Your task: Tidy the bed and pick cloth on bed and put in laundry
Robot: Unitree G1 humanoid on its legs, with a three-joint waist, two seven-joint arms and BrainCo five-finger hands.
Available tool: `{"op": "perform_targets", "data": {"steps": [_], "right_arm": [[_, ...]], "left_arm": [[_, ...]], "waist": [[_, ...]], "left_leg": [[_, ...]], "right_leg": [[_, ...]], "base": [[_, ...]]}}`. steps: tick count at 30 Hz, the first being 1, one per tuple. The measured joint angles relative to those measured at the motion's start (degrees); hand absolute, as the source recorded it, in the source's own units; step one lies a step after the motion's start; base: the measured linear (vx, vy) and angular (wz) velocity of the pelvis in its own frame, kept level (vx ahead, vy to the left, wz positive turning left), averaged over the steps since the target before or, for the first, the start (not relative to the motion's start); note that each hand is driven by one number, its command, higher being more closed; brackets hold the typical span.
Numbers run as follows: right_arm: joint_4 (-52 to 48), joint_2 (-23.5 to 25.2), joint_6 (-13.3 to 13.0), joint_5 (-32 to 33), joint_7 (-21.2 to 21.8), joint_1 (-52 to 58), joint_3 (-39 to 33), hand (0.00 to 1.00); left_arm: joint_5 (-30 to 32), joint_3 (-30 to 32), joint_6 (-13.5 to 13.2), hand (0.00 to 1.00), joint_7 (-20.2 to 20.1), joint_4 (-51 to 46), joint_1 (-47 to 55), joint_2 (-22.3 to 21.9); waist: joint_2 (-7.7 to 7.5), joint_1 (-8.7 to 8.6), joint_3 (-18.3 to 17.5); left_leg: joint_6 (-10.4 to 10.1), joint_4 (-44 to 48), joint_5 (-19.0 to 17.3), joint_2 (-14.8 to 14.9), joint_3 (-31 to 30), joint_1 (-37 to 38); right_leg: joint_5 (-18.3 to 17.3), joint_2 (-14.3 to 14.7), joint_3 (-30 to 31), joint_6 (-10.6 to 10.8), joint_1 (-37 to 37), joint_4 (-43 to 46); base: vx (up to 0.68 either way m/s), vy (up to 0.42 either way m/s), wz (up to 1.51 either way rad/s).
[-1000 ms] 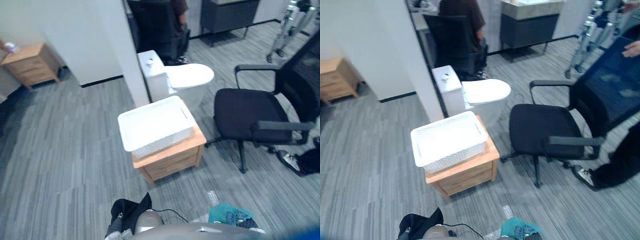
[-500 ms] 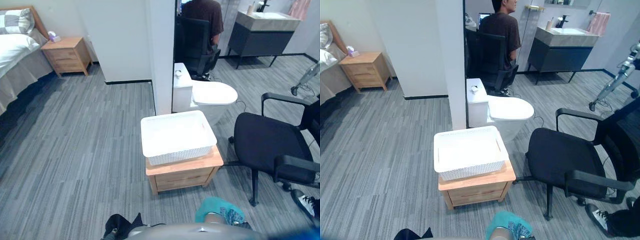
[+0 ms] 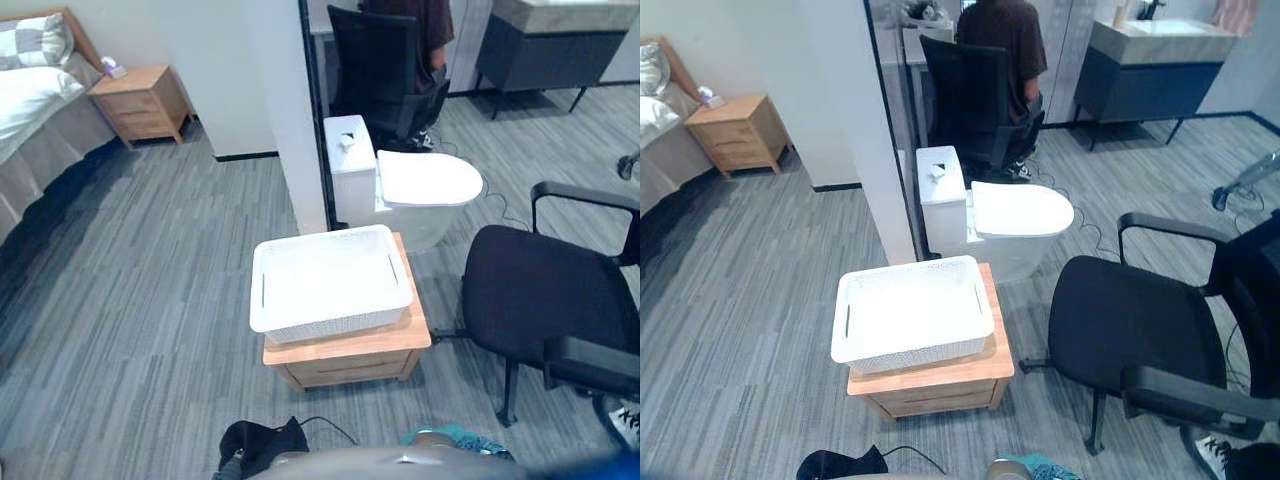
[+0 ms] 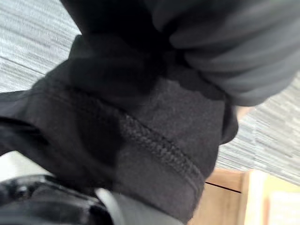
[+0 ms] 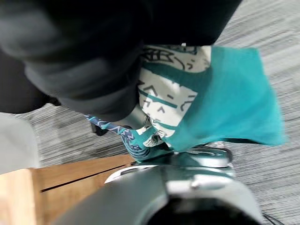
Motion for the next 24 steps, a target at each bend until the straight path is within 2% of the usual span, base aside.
{"op": "perform_targets", "data": {"steps": [2, 4, 6, 8, 9, 10, 11, 12, 13, 15, 18, 19, 20, 21, 23, 24], "right_arm": [[-0.61, 0.10, 0.01, 0.00, -0.03, 0.22, 0.07, 1.00], [-1.45, -0.16, 0.04, -0.07, -0.03, 0.78, 0.05, 1.00], [-1.88, -0.90, 0.09, -0.60, 0.01, 0.81, -0.02, 1.00], [-2.11, -1.35, 0.25, -1.06, 0.06, 1.16, -0.17, 1.00], [-2.13, -1.24, 0.30, -1.09, 0.06, 1.15, 0.11, 1.00], [-2.13, -0.69, 0.33, -1.11, 0.06, 1.11, 0.93, 1.00], [-2.13, -0.35, 0.41, -1.12, 0.01, 0.70, 1.21, 1.00], [-2.18, -0.69, 0.42, -1.14, 0.00, 0.75, 1.20, 1.00], [-1.95, -1.80, 0.54, -1.19, 0.00, 1.27, 1.13, 1.00], [-2.17, -1.51, 0.63, -1.82, 0.00, 0.91, 1.79, 1.00], [-2.13, -0.16, 0.61, -2.45, 0.14, 0.26, 2.34, 1.00], [-2.13, -0.09, 0.60, -2.54, 0.14, 0.26, 2.35, 1.00], [-2.13, -0.12, 0.60, -2.65, 0.24, 0.23, 2.35, 1.00], [-2.21, 0.21, 0.57, -2.69, 0.43, -0.09, 2.37, 1.00], [-2.44, 0.38, 0.30, -2.73, 0.47, -0.20, 2.36, 1.00], [-2.80, 0.41, -0.12, -2.74, 0.40, -0.47, 2.34, 1.00]], "left_arm": [[-0.05, -0.12, -0.16, 1.00, 0.16, -0.43, -0.16, -0.14], [0.01, -0.77, -0.16, 1.00, 0.21, -0.35, -0.18, -0.36], [0.18, -1.63, -0.15, 1.00, 0.19, -0.25, -0.28, -0.90], [0.37, -3.38, -0.09, 1.00, 0.16, -0.13, -0.34, -0.87], [0.37, -3.64, -0.11, 1.00, 0.13, -0.15, -0.46, -0.58], [0.35, -3.90, -0.18, 1.00, 0.09, -0.13, -0.38, 0.39], [0.34, -4.84, -0.31, 1.00, 0.09, -0.14, -0.48, 1.00], [0.34, -5.58, -0.42, 1.00, 0.11, -0.15, -0.44, 0.86], [0.36, -7.22, -0.49, 1.00, 0.08, -0.13, -0.31, 0.22], [0.35, -8.66, -0.64, 1.00, -0.16, -0.20, -0.33, 1.21], [0.57, -9.30, -0.67, 1.00, -0.35, -0.07, -0.18, 3.08], [0.68, -9.53, -0.59, 1.00, -0.37, -0.08, -0.20, 3.25], [1.50, -9.68, -0.53, 1.00, -0.38, -0.07, -0.20, 3.29], [2.70, -9.76, -0.43, 1.00, -1.24, 0.00, -0.27, 3.79], [2.72, -10.08, -0.33, 1.00, -1.49, 0.10, -0.27, 4.18], [2.77, -10.11, -0.07, 1.00, -1.51, 0.71, -0.29, 4.37]], "waist": [[0.36, 0.01, 0.30], [0.79, -0.03, -0.09], [1.90, -0.06, -0.40], [3.45, -0.30, -1.22], [3.00, -0.32, -1.09], [1.34, 0.06, -0.49], [0.33, 0.07, -0.44], [1.00, -0.16, -0.83], [2.90, -0.42, -1.29], [2.28, -0.11, -1.42], [-0.10, -0.16, -1.50], [-0.24, -0.14, -1.46], [-0.40, 0.00, -1.51], [-1.15, -0.06, -1.08], [-0.98, -0.11, -0.20], [-1.42, -0.34, -0.10]], "left_leg": [[0.64, 9.03, -0.39, 2.19, 0.10, -3.66], [0.44, 11.57, -1.51, 3.09, 0.27, -4.08], [0.55, 6.69, -3.19, 1.87, 0.17, -2.64], [0.88, -0.01, -3.20, -1.25, 0.00, -0.19], [0.97, 0.92, -3.14, -1.72, 0.04, -0.49], [2.09, 4.67, -2.47, -3.04, -0.57, -2.42], [1.84, 3.26, -4.93, -5.21, -1.91, -2.80], [2.01, -0.68, -4.92, -6.20, -2.78, -2.60], [2.56, -4.33, -2.29, -6.54, -2.91, -2.09], [2.48, -5.95, -2.36, -7.84, -2.81, -1.21], [2.47, -10.25, -2.37, -9.26, -2.38, 0.26], [2.46, -11.13, -2.37, -9.35, -1.92, 0.73], [2.40, -12.54, -2.44, -9.58, -1.21, 1.53], [2.36, -14.31, -2.51, -10.36, -0.23, 2.78], [2.31, -15.16, -3.07, -10.93, 0.51, 3.50], [2.25, -15.64, -3.27, -11.04, 1.34, 4.20]], "right_leg": [[0.27, -0.04, -0.58, 0.12, 2.21, -1.67], [0.78, -0.04, -0.57, -0.66, 3.69, -2.62], [1.09, -0.07, 0.22, -0.23, 3.27, -2.55], [2.27, -0.24, 1.50, 0.43, 2.08, -2.76], [2.61, -0.77, 1.95, 0.56, 2.18, -3.26], [3.34, -3.26, 2.28, 1.23, 3.14, -4.65], [3.90, -5.25, 2.35, 1.96, 4.04, -5.54], [4.10, -5.52, 2.26, 2.25, 4.15, -5.76], [4.48, -4.77, 2.19, 3.26, 4.45, -6.75], [5.42, -6.05, 2.39, 4.08, 4.84, -8.30], [5.70, -6.74, 3.20, 4.74, 4.12, -8.22], [5.60, -6.74, 3.42, 4.89, 3.37, -7.68], [5.00, -6.80, 3.94, 5.14, 2.24, -6.07], [2.76, -7.71, 5.23, 5.40, -0.30, -1.01], [1.22, -8.26, 6.66, 5.18, -2.94, 5.41], [1.07, -8.46, 7.41, 5.00, -6.42, 11.96]], "base": [[0.04, -0.047, 0.12], [0.07, 0.013, 0.04], [0.10, 0.092, -0.14], [0.15, 0.164, -0.26], [0.07, 0.175, -0.20], [-0.03, 0.128, -0.12], [-0.07, 0.128, -0.03], [-0.06, 0.168, 0.08], [-0.02, 0.193, 0.09], [0.01, 0.192, -0.04], [-0.01, 0.110, -0.08], [-0.05, 0.069, -0.19], [-0.08, 0.067, -0.30], [-0.08, 0.051, -0.35], [-0.09, 0.016, -0.31], [-0.10, -0.006, -0.30]]}}
